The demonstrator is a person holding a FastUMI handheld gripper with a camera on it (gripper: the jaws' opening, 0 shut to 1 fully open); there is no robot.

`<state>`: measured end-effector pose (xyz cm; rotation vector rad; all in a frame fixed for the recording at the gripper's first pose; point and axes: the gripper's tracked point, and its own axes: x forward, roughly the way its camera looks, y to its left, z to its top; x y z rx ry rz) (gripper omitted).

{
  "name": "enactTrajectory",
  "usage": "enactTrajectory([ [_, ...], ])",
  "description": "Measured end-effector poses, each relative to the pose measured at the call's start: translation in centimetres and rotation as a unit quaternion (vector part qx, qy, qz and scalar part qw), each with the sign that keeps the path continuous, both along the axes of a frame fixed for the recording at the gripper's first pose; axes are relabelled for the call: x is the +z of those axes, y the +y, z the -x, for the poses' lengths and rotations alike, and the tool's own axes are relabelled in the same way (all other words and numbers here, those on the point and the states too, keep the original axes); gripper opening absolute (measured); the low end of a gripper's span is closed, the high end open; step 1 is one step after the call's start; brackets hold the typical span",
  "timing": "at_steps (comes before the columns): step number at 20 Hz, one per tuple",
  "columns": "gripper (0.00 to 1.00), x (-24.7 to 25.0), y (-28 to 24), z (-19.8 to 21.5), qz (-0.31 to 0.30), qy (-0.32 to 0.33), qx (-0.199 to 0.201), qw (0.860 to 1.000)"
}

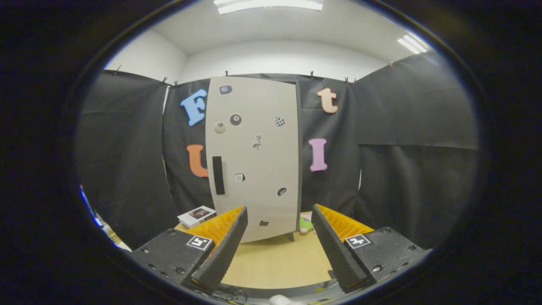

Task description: Open the shoe cabinet door, grab the shoes and put them into the shoe cabinet, then close the shoe cabinet door.

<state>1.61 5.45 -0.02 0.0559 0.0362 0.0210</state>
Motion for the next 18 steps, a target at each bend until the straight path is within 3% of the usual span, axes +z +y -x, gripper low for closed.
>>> enactTrajectory([
  [18,0.99,-1.1,0.0,-0.1,-0.014,0.011,-0.015,1.0],
])
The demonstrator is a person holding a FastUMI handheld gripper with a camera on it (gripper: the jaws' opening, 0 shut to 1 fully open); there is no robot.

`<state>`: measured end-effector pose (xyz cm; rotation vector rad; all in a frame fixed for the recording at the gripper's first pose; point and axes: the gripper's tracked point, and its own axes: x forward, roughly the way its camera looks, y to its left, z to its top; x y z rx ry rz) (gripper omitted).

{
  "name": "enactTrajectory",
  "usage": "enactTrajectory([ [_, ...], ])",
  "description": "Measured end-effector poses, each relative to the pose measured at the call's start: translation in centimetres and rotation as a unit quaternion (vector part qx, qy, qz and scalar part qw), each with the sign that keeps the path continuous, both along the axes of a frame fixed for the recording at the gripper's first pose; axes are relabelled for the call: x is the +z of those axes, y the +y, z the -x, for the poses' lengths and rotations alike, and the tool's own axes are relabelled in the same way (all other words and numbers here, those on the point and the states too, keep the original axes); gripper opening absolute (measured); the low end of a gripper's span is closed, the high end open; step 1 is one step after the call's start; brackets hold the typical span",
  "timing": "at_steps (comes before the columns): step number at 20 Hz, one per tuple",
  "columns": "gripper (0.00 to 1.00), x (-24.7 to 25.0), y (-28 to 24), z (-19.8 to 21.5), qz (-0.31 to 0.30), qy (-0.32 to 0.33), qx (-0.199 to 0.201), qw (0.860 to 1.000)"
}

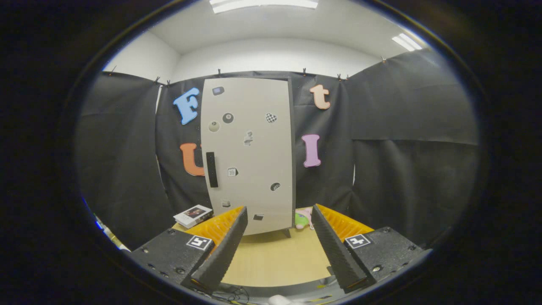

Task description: Open the shoe cabinet door, grab the shoes and put them into the shoe cabinet, then close the shoe cabinet door.

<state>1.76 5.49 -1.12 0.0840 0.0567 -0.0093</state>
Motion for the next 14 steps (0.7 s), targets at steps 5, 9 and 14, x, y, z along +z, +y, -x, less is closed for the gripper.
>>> enactTrajectory([
  [5,0.99,0.6,-0.1,0.1,0.003,-0.005,-0.002,1.0],
  [9,0.99,1.0,-0.4,0.5,0.0,-0.012,-0.007,1.0],
  [14,0.99,0.6,-0.3,0.6,0.0,-0.006,-0.005,1.0],
])
